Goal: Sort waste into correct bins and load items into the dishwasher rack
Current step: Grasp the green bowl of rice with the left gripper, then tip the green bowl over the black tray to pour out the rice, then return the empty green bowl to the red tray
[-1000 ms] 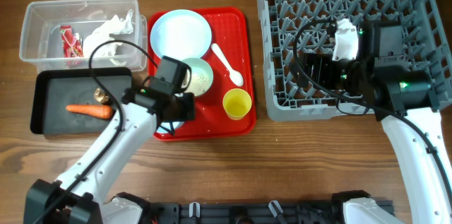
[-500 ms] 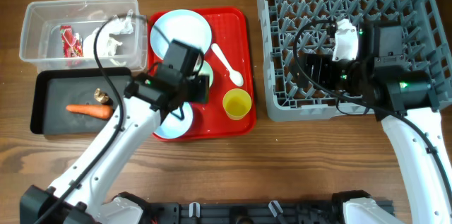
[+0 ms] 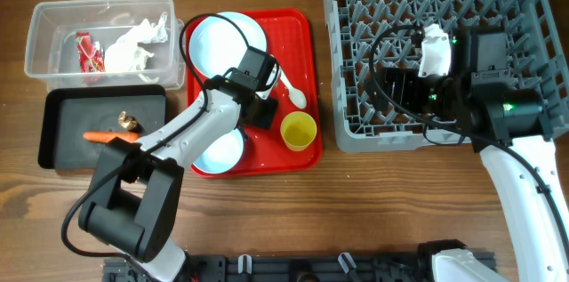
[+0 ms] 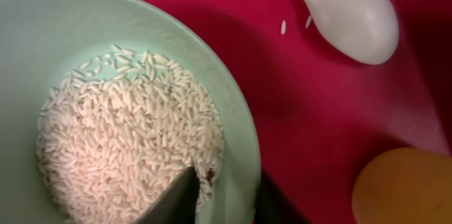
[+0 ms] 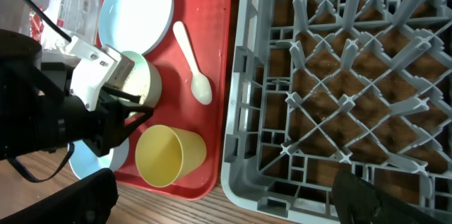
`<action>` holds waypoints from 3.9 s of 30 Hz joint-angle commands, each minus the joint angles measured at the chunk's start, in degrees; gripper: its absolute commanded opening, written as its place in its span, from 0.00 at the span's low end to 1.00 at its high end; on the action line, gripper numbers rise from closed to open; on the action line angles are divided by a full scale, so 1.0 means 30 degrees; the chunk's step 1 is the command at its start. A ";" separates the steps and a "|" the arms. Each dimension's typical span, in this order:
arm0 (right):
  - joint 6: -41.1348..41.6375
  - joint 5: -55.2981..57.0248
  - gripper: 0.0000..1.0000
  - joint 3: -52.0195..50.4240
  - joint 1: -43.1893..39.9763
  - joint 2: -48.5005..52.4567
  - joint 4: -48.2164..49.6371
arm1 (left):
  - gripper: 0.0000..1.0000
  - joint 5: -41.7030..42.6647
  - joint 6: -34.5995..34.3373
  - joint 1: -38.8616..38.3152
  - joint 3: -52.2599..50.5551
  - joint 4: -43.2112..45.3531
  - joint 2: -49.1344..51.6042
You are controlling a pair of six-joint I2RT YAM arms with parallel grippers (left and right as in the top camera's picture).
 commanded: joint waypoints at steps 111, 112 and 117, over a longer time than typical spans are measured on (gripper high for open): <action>0.0146 0.0459 1.00 0.0328 -0.0044 0.0168 -0.0044 | 0.04 0.1836 -0.4575 0.3126 0.5144 -0.5275 -0.2973; 0.0146 0.0466 1.00 0.0328 -0.0044 0.0168 -0.0044 | 0.04 -0.1559 -0.5093 0.1341 0.5144 -0.4976 -0.2419; 0.0124 0.0474 1.00 0.0328 -0.0044 0.0168 -0.0058 | 0.04 -0.4750 -0.5085 -0.1770 0.5144 -0.4772 0.1173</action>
